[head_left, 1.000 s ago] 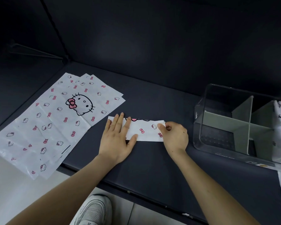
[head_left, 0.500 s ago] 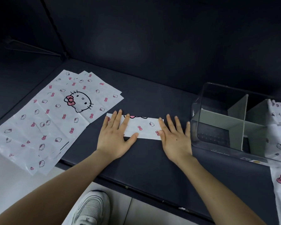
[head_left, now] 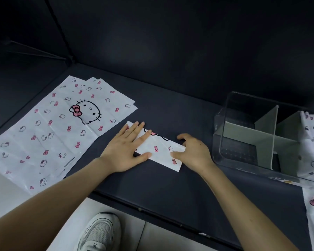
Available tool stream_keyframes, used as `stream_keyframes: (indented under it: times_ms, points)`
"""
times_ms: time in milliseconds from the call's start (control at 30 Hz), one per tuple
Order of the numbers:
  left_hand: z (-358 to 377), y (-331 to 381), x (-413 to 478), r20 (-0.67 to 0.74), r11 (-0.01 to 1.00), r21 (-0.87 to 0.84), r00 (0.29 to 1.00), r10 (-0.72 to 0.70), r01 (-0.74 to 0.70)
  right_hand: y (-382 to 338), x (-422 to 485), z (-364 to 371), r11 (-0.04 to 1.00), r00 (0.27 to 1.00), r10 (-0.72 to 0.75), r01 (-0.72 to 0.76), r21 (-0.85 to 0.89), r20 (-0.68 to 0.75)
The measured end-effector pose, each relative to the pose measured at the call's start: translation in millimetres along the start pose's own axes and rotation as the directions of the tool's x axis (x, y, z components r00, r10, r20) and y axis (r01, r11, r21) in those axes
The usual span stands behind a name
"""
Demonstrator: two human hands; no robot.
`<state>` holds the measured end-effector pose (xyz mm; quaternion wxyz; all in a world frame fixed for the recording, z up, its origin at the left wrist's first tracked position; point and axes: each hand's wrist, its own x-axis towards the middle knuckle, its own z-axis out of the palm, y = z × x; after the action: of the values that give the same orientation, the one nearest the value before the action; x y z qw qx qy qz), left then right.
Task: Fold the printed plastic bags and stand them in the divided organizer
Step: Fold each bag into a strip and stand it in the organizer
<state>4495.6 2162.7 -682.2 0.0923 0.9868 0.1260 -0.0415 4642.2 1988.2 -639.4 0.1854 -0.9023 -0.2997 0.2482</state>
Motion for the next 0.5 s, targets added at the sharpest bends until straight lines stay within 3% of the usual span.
stream_keyframes:
  times_ms: [133,200,300,400,500]
  points:
    - [-2,-8,3,0.029,0.995,-0.011,0.995,0.095,-0.095,-2,-15,2,0.998,1.0,-0.013,0.014,-0.066,0.013]
    - [-3,-5,2,-0.063,0.992,0.014,0.99,0.128,-0.128,-2,-22,3,0.997,0.998,-0.052,0.05,-0.067,-0.028]
    - [0,22,-11,-0.261,0.971,-0.099,0.947,0.188,-0.22,0,-31,3,0.974,1.0,-0.004,0.001,0.229,0.013]
    - [10,50,-28,-0.192,0.844,-0.478,0.966,0.172,-0.245,1,-42,6,0.801,0.979,0.103,-0.188,0.568,0.178]
    - [18,56,-30,-0.11,0.81,-0.549,0.978,0.175,-0.207,-1,-47,0,0.513,0.911,0.177,-0.409,0.755,0.373]
